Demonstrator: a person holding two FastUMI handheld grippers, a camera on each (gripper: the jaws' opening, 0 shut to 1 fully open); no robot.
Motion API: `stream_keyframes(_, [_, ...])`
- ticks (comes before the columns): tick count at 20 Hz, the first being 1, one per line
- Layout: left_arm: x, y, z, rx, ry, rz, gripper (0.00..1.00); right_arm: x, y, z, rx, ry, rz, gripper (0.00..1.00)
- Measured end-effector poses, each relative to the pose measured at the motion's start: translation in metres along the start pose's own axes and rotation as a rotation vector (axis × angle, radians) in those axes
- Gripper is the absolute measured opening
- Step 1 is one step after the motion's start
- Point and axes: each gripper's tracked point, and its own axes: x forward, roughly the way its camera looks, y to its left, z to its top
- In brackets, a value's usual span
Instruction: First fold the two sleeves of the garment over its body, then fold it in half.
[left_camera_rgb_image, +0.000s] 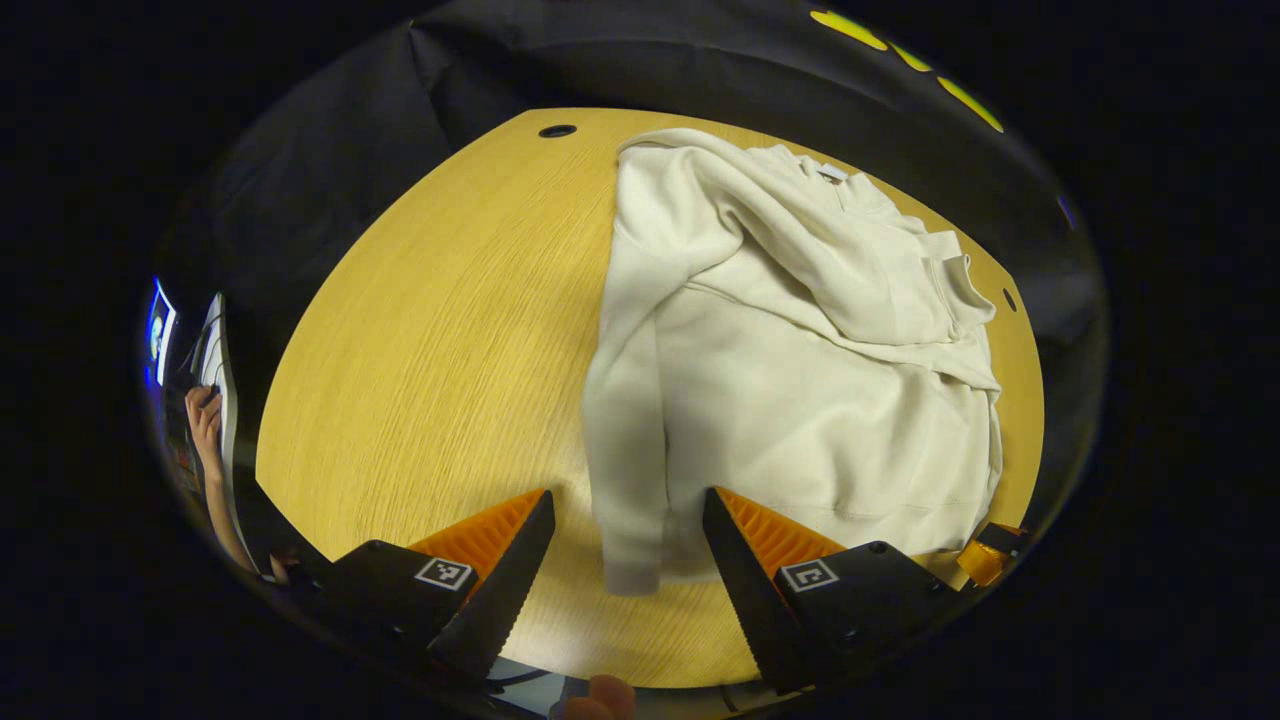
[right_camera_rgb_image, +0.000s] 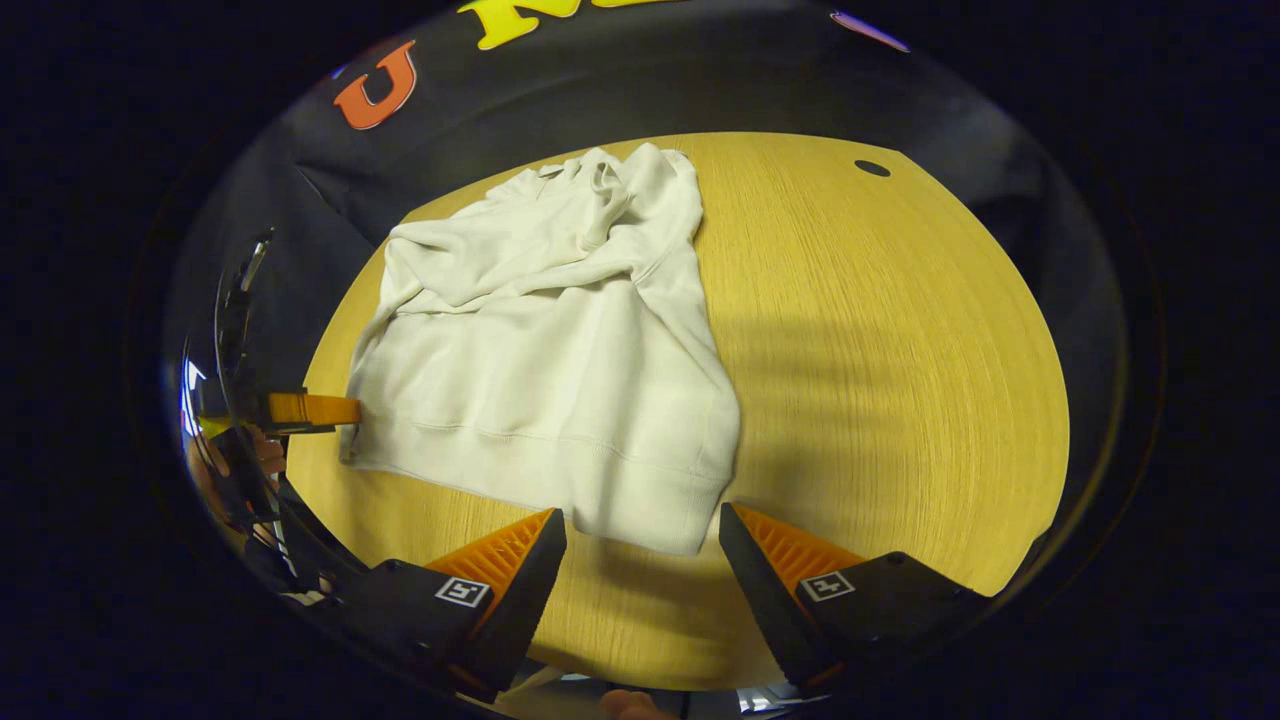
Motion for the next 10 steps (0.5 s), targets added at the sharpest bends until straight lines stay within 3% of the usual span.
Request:
stream_keyframes(2, [-0.002,-0.005,0.011,-0.029,0.032,-0.013,0.96,0.008,-0.003,-0.001,0.006,0.03,-0.035,0.92])
stream_keyframes(5, [-0.006,-0.02,0.035,-0.026,0.063,-0.036,0.96,0.015,0.005,0.0,0.008,0.058,-0.026,0.96])
stream_keyframes(6, [-0.008,-0.024,0.042,-0.023,0.079,-0.039,0.95,0.017,0.006,0.0,0.005,0.067,-0.029,0.92])
stream_keyframes(9, [-0.023,-0.035,0.073,0.043,0.107,-0.011,0.91,0.021,0.007,0.0,-0.004,0.104,-0.047,0.96])
stream_keyframes(10, [-0.028,-0.038,0.085,0.052,0.113,-0.011,0.92,0.022,0.005,0.002,-0.014,0.111,-0.06,0.92])
